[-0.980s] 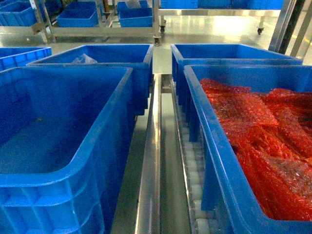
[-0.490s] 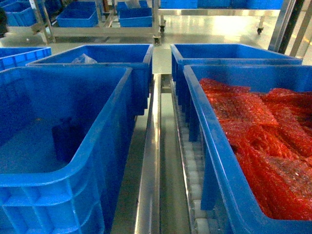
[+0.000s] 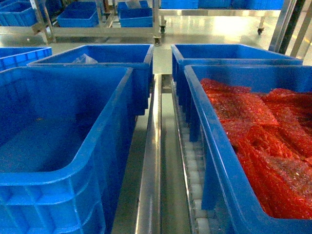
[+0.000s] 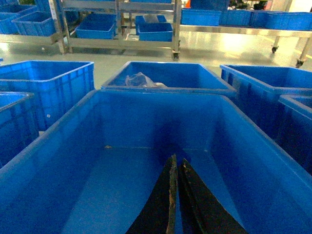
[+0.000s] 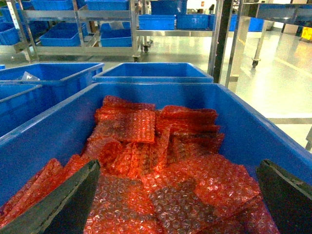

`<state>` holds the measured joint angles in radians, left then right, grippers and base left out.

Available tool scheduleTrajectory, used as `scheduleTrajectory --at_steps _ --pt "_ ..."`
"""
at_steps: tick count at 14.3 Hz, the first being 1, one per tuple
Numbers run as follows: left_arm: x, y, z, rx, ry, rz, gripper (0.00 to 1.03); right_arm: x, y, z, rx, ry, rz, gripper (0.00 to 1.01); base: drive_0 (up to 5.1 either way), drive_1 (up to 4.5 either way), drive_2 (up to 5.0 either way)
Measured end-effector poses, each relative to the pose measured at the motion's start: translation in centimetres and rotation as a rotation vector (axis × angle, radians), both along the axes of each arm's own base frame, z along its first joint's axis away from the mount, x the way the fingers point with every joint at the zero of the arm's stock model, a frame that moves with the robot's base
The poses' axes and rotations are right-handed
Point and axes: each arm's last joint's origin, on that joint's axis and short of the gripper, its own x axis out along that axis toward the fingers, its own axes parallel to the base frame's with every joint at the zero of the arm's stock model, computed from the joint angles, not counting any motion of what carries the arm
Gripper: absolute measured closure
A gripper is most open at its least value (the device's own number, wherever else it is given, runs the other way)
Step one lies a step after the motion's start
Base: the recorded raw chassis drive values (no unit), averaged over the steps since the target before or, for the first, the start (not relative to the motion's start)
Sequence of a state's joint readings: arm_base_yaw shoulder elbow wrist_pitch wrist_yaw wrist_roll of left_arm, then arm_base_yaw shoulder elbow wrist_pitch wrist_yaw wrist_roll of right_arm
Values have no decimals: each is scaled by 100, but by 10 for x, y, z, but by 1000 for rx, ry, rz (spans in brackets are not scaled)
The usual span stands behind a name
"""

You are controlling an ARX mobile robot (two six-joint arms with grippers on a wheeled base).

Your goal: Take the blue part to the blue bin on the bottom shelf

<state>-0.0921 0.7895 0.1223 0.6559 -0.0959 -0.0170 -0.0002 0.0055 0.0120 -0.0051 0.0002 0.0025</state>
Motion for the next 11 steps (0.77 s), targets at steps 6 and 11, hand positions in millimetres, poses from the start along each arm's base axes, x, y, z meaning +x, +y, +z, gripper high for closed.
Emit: scheduleTrajectory --at_steps 6,11 --pt "-25 12 -12 2 -23 -6 101 0 0 0 0 0 0 3 0 0 0" --pt "-38 12 -15 2 -21 -5 101 0 0 0 0 0 0 3 0 0 0"
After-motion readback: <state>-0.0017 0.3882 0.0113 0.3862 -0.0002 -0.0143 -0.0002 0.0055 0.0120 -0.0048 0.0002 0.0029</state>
